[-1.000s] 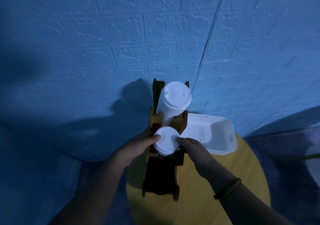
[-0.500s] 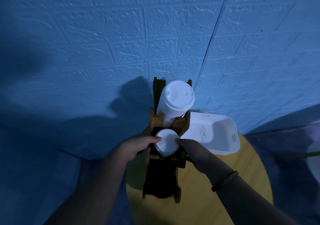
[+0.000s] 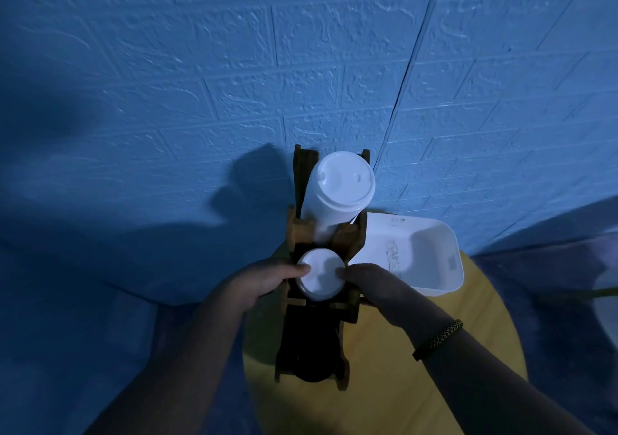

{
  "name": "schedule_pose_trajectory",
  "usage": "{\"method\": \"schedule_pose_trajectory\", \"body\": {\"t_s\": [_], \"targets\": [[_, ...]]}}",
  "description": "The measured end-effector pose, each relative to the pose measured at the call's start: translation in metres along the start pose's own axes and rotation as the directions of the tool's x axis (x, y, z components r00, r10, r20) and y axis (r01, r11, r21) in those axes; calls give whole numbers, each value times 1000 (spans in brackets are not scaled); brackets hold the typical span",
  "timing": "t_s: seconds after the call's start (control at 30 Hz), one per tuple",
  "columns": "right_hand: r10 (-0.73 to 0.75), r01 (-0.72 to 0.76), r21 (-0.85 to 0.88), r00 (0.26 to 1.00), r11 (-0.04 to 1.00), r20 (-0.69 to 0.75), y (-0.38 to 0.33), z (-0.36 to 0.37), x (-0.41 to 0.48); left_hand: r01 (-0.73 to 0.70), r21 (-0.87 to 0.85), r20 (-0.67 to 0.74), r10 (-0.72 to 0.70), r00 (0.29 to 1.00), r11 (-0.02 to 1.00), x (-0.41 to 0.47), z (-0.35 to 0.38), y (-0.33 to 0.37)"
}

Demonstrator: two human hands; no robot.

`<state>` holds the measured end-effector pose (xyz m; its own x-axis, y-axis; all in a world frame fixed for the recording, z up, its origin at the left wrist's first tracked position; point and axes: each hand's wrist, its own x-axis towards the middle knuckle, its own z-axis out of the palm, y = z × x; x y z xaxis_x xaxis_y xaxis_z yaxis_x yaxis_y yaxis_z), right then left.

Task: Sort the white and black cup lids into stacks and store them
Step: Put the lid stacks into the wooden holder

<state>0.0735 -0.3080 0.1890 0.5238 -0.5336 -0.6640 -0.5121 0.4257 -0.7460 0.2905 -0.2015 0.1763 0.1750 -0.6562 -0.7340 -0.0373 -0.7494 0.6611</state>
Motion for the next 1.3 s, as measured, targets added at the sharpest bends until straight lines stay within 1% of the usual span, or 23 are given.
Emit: {"method": "schedule_pose_trajectory", "body": {"t_s": [0.13, 0.27, 0.43, 0.53, 0.63, 0.77, 0.93, 1.07, 1.17, 1.27, 1.3], "targets": [[-60, 60, 47, 998, 997, 3, -1, 1, -2, -2, 55, -14, 3, 1000, 998, -1, 0, 3], [-66, 64, 81, 997, 995, 26, 2, 1, -1, -9, 47, -25, 10, 1000, 999, -5, 3, 5], [-64, 65, 42, 998, 997, -9, -1, 2, 0, -1, 55, -21, 2, 1000, 998, -7, 4, 9], [-66, 66, 26, 998, 997, -25, 0, 2, 0, 1, 56, -51, 1, 999, 998, -5, 1, 9], [-75, 76, 23, 996, 997, -41, 3, 1, 0, -16, 55, -45, 19, 999, 998, -5, 3, 11], [-53, 54, 10, 997, 998, -61, 3, 0, 0, -26, 42, -42, 28, 999, 999, -8, 6, 11], [-59, 58, -16, 996, 998, -67, 0, 2, -4, -24, 62, -80, 29, 996, 998, -11, 7, 13], [-92, 88, -55, 993, 995, -71, -2, 5, -9, -17, 58, -130, 25, 991, 998, -14, 8, 13], [-83, 78, -52, 993, 996, -86, -8, 7, -16, -34, 65, -166, 44, 985, 997, -18, 8, 14], [-95, 90, -60, 991, 994, -91, -10, 6, -21, -72, 75, -154, 83, 985, 995, -26, 10, 16], [-106, 99, -76, 991, 992, -87, -11, 7, -26, -86, 106, -155, 102, 983, 991, -34, 13, 18]]}}
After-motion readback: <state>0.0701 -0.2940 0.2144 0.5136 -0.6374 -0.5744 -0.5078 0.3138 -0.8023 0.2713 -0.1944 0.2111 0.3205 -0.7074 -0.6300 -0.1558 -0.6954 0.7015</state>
